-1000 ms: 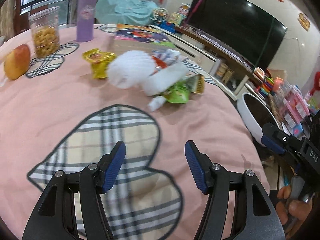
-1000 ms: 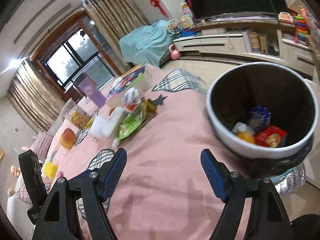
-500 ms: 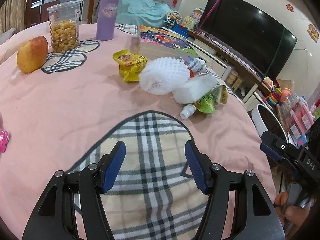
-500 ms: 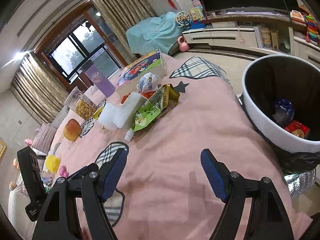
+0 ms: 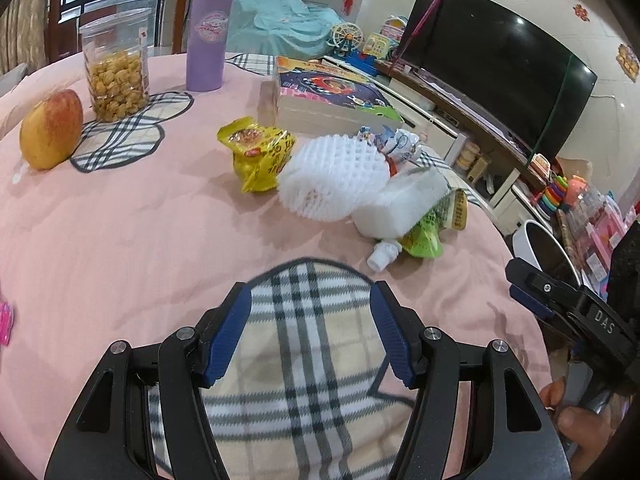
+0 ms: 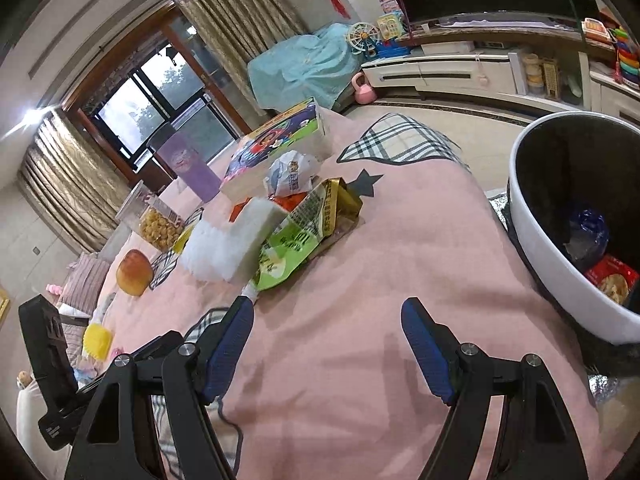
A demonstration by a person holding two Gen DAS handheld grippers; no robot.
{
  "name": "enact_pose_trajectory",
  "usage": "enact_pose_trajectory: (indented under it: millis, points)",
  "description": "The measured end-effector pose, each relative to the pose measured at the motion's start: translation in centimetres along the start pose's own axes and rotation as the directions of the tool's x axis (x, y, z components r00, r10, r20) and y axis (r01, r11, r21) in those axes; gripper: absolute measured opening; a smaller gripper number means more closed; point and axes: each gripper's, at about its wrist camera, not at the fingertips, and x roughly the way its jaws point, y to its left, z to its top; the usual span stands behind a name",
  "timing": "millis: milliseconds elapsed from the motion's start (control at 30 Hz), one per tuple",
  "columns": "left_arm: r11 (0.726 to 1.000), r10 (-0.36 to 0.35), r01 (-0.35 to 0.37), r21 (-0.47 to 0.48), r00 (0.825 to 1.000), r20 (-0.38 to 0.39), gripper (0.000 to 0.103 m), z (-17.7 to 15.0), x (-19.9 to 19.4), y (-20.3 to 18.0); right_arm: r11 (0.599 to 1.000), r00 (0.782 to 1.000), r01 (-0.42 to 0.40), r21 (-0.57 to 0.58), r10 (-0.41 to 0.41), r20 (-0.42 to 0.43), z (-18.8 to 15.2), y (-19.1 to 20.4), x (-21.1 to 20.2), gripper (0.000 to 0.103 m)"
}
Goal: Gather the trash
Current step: 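Move both open tools back over the table toward the foam net and pouch, then grasp the white foam net with the left tool while the right tool grasps the green drink pouch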
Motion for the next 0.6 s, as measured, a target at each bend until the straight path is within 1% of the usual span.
enact_pose_trajectory:
  millis: [367, 500, 600]
  points:
    - [1.0, -0.018, 0.018, 0.002, 1.0, 0.011, 0.063, 3.6, 2.2, -0.7, 1.0, 1.0, -0.018, 0.011, 0.018, -0.008, 3.0, -0.3, 3.5, 0.077]
    - [1.0, -0.026, 0.026, 0.002, 1.0, 0.011, 0.063, 4.5, 3.2, -0.8, 0.999, 0.999, -0.026, 0.036, 0.027, -0.038, 3.7, -1.2, 5.3, 0.071]
    - [1.0, -0.027, 0.027, 0.008, 1.0, 0.012, 0.062, 5.1, 3.9, -0.9, 0.998, 0.998, -0.04, 0.055, 0.042, -0.046, 4.1, -1.8, 6.0, 0.066]
